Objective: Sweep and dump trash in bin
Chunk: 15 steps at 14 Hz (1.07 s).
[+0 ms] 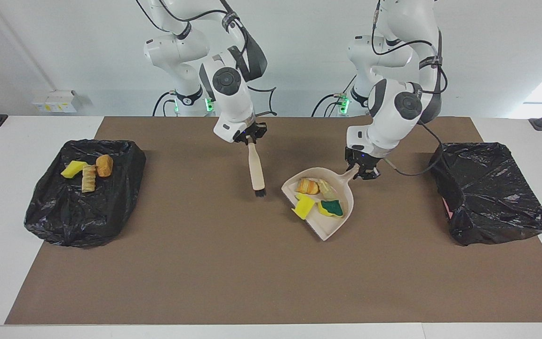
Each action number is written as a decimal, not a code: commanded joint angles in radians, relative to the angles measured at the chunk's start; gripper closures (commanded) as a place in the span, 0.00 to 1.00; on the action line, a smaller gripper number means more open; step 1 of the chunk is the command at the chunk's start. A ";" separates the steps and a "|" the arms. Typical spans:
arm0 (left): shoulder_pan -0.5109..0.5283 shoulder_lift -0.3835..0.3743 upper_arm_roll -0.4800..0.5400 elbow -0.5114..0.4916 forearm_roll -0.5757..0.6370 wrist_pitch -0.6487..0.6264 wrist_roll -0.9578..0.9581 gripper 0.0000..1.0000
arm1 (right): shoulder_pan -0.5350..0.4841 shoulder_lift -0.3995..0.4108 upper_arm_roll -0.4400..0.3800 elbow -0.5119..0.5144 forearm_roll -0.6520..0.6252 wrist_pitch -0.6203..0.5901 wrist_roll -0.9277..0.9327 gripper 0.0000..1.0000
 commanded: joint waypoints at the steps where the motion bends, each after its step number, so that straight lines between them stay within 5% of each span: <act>1: 0.087 -0.043 -0.007 0.026 -0.043 -0.001 -0.003 1.00 | 0.084 -0.052 0.008 -0.086 -0.021 0.092 0.141 1.00; 6: 0.259 -0.086 0.004 0.087 -0.066 -0.053 0.006 1.00 | 0.230 -0.011 0.006 -0.095 -0.021 0.135 0.295 1.00; 11: 0.486 -0.055 0.005 0.222 -0.063 -0.220 0.016 1.00 | 0.246 0.031 0.008 -0.094 -0.021 0.147 0.308 1.00; 12: 0.539 -0.047 0.005 0.234 -0.063 -0.241 0.041 1.00 | 0.244 0.037 0.008 -0.085 -0.021 0.137 0.310 0.93; 13: 0.581 -0.035 0.007 0.276 -0.061 -0.278 0.104 1.00 | 0.243 0.049 0.008 -0.062 -0.024 0.112 0.310 0.01; 15: 0.651 -0.004 0.011 0.346 -0.029 -0.335 0.181 1.00 | 0.239 0.042 0.003 -0.010 -0.027 0.034 0.309 0.00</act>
